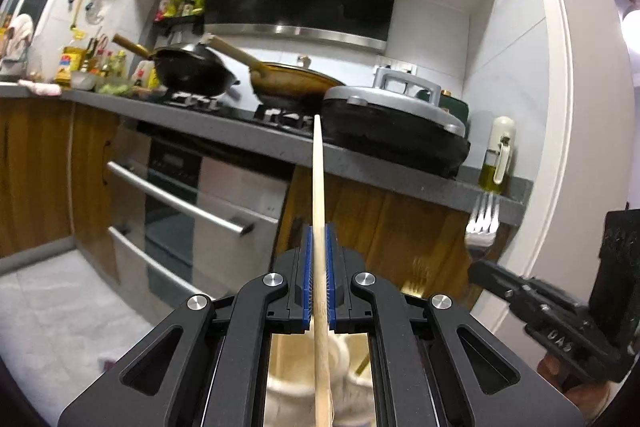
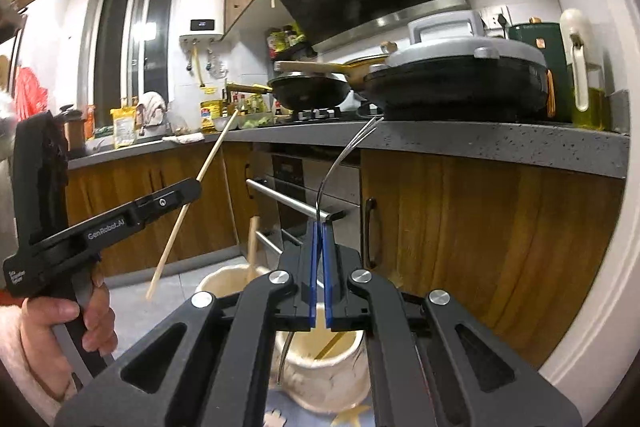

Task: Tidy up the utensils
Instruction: 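Carry the chopstick over the tall cup while the right tool carries the silver fork over the short cup, then release the chopstick into the tall cup while the right tool releases the fork into the short cup, then withdraw both open tools from the holder back over the cloth, then lower the right tool onto the silver spoon handle while the left tool reaches a chopstick, then close the left tool on a wooden chopstick while the right tool grips the silver spoon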

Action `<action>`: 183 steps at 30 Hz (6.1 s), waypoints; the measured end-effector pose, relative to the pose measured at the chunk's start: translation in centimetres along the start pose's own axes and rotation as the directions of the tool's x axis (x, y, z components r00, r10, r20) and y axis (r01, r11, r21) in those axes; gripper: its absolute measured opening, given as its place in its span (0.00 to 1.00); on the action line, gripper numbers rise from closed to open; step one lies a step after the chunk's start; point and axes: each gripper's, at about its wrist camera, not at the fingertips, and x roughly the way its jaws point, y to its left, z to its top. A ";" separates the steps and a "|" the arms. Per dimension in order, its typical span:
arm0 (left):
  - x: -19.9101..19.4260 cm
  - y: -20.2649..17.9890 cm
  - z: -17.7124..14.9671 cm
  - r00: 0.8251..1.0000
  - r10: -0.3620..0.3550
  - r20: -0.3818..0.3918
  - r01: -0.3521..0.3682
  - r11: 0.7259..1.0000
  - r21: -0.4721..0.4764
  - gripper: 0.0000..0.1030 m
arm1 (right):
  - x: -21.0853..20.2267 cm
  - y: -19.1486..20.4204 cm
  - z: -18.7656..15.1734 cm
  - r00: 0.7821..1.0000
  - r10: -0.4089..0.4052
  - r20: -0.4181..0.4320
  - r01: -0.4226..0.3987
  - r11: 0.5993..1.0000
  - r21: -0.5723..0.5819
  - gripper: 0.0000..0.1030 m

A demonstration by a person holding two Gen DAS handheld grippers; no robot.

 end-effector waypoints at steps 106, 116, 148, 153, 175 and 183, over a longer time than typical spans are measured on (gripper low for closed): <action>-15.9 -3.5 -10.9 0.823 0.453 -0.342 -0.437 0.891 0.128 0.86 | -14.0 2.7 -11.2 0.947 -0.019 -0.319 0.038 0.998 0.055 0.95; -16.5 -1.7 -12.2 0.815 0.469 -0.340 -0.462 0.881 0.107 0.88 | -10.9 1.8 -13.2 0.925 -0.022 -0.378 0.057 0.995 0.082 0.95; -4.6 4.9 -17.9 0.718 0.381 -0.582 -0.440 0.897 0.044 0.48 | 1.8 4.0 -15.4 0.815 0.015 -0.580 -0.092 0.990 -0.104 0.59; -4.5 4.1 -19.2 0.713 0.402 -0.574 -0.426 0.899 0.100 0.39 | 2.2 4.8 -17.8 0.775 0.075 -0.628 -0.174 0.980 -0.098 0.42; -3.4 4.0 -18.8 0.670 0.386 -0.634 -0.297 0.922 0.249 0.08 | 3.6 5.3 -18.2 0.745 0.172 -0.645 -0.221 0.975 0.005 0.03; -6.4 2.8 -18.9 0.680 0.325 -0.658 -0.254 0.945 0.205 0.04 | -0.2 4.8 -17.6 0.784 0.120 -0.608 -0.192 0.980 -0.054 0.03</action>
